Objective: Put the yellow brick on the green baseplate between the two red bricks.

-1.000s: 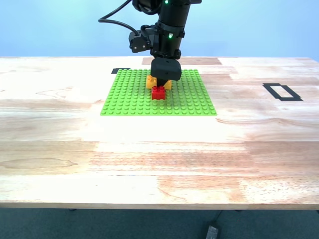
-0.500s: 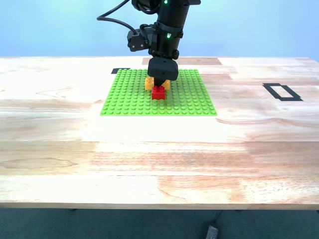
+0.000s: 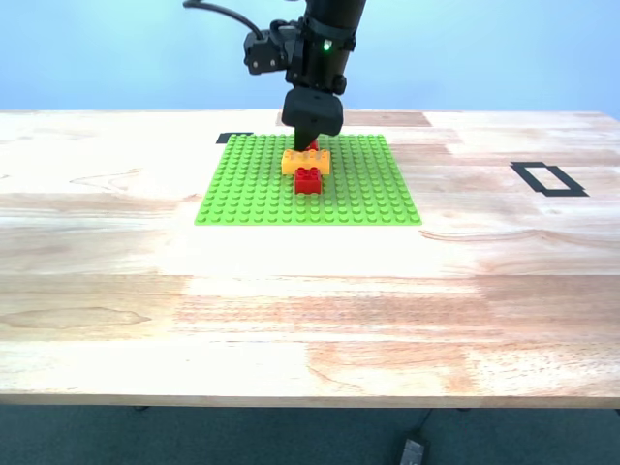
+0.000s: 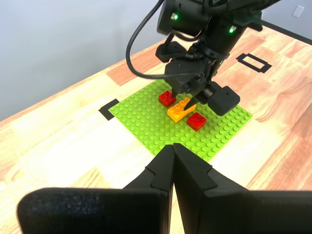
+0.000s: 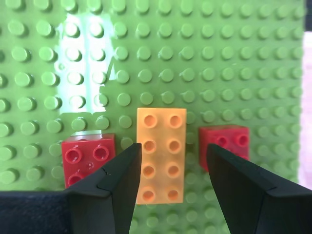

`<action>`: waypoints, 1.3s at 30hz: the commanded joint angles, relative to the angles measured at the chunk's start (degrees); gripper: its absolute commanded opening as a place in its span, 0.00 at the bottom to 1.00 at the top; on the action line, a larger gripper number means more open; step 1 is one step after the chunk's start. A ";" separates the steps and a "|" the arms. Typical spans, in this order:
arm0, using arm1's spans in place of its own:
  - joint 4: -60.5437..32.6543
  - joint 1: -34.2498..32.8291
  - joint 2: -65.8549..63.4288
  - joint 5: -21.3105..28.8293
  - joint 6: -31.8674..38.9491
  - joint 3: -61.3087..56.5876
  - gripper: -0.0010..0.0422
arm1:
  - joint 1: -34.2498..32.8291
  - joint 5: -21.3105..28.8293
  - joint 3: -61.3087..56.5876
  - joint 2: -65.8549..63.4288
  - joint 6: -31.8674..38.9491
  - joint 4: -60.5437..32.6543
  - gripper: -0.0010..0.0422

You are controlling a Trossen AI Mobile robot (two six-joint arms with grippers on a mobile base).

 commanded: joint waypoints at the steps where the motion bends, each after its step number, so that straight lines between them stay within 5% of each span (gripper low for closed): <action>1: 0.02 0.02 0.00 0.00 0.02 0.02 0.02 | -0.07 -0.02 -0.57 -0.92 0.00 0.04 0.43; 17: 0.02 0.02 0.00 -0.44 0.02 0.02 0.02 | 0.02 -0.11 -1.62 0.42 0.87 -0.24 0.02; 39: 0.15 0.02 0.00 -0.44 0.07 0.02 0.02 | 0.02 -0.31 -1.62 2.60 -0.87 3.63 0.03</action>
